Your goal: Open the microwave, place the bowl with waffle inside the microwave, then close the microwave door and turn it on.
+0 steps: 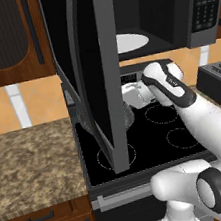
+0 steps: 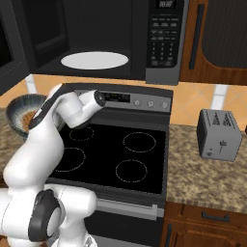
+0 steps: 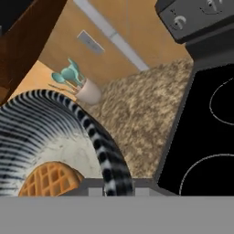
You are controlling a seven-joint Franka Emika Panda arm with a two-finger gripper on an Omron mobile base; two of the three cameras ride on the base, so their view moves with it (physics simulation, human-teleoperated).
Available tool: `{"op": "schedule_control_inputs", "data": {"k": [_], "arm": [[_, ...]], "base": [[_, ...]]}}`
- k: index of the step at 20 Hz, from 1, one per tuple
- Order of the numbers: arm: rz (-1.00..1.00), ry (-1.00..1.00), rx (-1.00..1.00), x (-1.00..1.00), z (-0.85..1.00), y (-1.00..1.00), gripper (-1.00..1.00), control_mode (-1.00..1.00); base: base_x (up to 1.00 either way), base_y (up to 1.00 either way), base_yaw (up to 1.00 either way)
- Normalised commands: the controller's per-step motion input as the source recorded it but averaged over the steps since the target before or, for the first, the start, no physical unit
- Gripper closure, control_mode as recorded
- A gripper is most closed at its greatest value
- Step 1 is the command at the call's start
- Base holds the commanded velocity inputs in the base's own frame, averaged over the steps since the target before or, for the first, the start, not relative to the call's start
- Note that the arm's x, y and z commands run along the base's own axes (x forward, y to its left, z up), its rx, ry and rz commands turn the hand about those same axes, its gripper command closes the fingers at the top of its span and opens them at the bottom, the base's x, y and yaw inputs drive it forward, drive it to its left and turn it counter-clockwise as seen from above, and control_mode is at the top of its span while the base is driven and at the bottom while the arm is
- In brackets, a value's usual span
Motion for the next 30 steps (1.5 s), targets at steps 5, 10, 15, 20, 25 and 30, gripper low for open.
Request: {"op": "schedule_control_inputs", "data": {"k": [5, 10, 15, 20, 25, 30], "arm": [[-0.23, 0.00, 0.02, -0.18, 1.00, -1.00, 1.00, -1.00], [-0.25, -0.01, 0.03, -0.21, 1.00, -0.88, 1.00, -1.00], [-0.32, -0.02, 0.01, 0.00, 0.99, -0.42, 1.00, -1.00], [-0.42, -0.20, 0.07, 0.24, 0.62, 0.04, 1.00, -1.00], [-0.59, -0.05, 0.00, 0.71, 0.11, 0.27, 1.00, -1.00], [-0.46, 0.02, 0.00, 0.92, 0.15, 0.07, 1.00, -1.00]], "base": [[0.00, 0.00, 0.00], [0.00, 0.00, 0.00], [0.00, 0.00, 0.00], [0.00, 0.00, 0.00], [0.00, 0.00, 0.00], [0.00, 0.00, 0.00]]}}
